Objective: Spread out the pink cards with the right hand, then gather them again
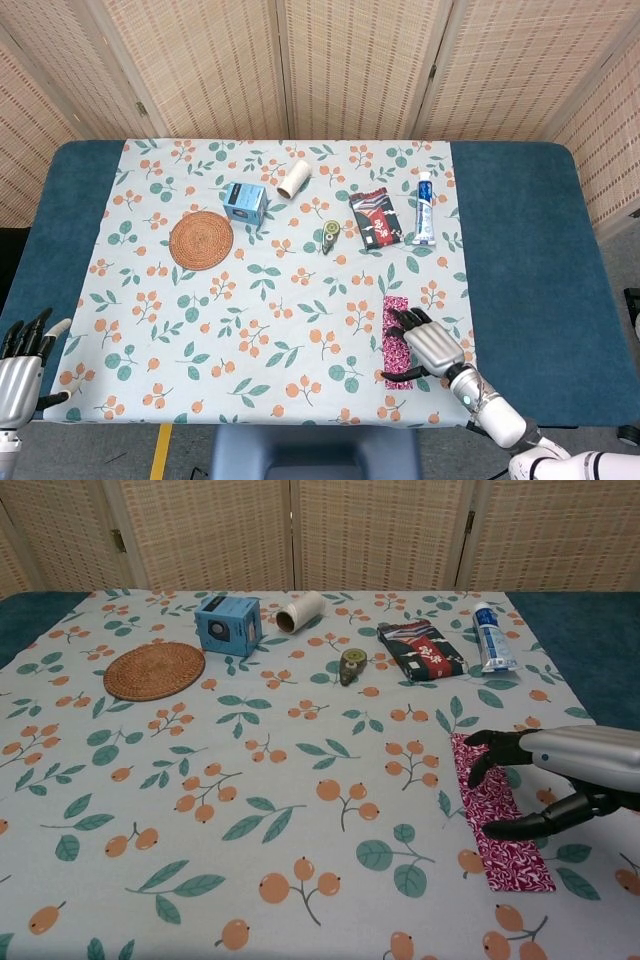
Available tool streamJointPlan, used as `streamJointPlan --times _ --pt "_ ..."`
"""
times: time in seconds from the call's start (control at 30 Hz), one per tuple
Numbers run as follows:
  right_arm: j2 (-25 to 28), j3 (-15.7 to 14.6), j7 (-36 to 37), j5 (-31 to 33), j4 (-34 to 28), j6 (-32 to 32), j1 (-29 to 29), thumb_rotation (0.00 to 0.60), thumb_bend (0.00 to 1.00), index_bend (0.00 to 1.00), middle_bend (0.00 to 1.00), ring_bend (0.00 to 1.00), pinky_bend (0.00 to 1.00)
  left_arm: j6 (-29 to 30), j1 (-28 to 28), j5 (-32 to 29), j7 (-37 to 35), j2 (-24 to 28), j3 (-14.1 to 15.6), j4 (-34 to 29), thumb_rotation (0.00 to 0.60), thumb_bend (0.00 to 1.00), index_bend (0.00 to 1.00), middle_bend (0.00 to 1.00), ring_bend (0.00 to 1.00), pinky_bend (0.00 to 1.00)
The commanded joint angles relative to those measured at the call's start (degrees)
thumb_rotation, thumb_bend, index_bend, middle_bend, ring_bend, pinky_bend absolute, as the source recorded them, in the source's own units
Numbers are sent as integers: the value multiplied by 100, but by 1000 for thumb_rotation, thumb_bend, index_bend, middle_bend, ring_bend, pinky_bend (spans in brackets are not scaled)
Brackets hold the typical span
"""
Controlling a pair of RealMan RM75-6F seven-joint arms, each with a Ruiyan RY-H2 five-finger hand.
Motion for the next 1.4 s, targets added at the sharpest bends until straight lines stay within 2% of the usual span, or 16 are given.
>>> streamJointPlan --times 0.03,0.6,0.83,1.13,1.4 --pt "-58 18 -63 41 26 -39 44 156 210 234 19 0 0 3 7 4 -10 -2 6 8 600 216 189 43 113 0" --pt "-50 -114 -73 152 127 48 -53 156 209 234 21 0 0 -13 13 29 -64 -37 19 61 600 217 196 44 114 0" --pt "170 -264 37 -10 69 260 -250 157 210 234 24 0 0 -24 3 37 -53 -42 15 54 600 216 196 44 115 0" --pt "709 -529 407 -403 10 708 -687 156 210 234 29 0 0 -24 -8 65 -2 -45 17 4 600 217 196 45 115 0" --pt "705 -641 699 -893 6 739 -806 155 210 234 37 0 0 19 9 128 58 -26 48 -84 600 216 196 45 115 0"
